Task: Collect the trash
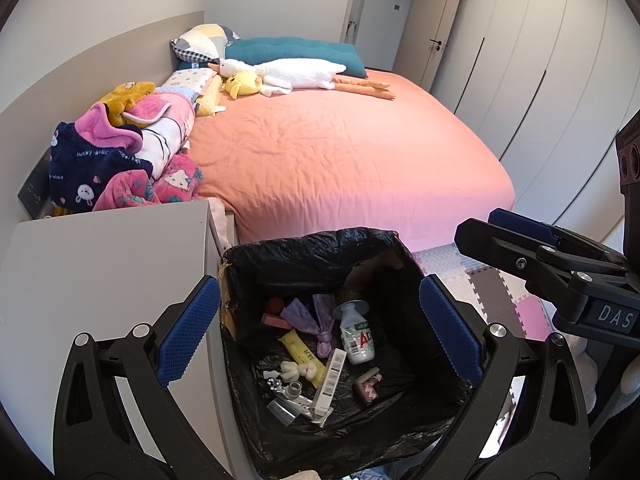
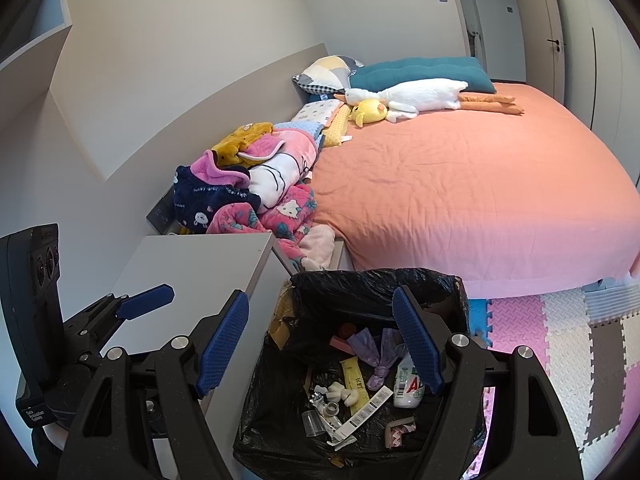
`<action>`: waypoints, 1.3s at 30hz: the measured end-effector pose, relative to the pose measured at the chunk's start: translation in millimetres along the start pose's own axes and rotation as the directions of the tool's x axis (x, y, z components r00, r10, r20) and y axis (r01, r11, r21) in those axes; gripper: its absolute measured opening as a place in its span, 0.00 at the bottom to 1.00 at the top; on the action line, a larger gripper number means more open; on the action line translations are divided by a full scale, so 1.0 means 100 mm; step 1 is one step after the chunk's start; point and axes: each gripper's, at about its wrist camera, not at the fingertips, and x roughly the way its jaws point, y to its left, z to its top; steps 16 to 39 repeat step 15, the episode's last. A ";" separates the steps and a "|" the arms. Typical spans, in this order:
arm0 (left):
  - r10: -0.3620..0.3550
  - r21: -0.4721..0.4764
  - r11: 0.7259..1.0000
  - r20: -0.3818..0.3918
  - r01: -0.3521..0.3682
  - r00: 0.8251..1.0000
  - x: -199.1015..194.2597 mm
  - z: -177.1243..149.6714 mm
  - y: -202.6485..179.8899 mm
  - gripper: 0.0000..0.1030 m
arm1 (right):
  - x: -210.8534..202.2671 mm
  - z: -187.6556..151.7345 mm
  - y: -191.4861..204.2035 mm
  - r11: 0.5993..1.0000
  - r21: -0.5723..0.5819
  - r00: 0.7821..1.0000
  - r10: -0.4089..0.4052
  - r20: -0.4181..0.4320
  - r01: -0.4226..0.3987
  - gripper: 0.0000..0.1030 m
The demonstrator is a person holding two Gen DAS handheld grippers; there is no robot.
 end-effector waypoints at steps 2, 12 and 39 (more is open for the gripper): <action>-0.001 0.008 1.000 -0.002 0.001 1.000 0.01 0.00 0.00 0.94 | 0.01 0.00 0.00 1.000 -0.001 1.000 0.000 -0.001 0.000 0.73; 0.012 -0.001 1.000 0.016 -0.012 1.000 0.00 0.01 0.01 0.94 | 0.01 0.01 0.01 1.000 -0.002 1.000 0.001 -0.001 -0.001 0.73; 0.013 0.010 1.000 0.020 -0.014 1.000 0.00 0.00 -0.01 0.94 | 0.02 0.00 0.01 1.000 -0.003 1.000 0.000 -0.002 0.000 0.73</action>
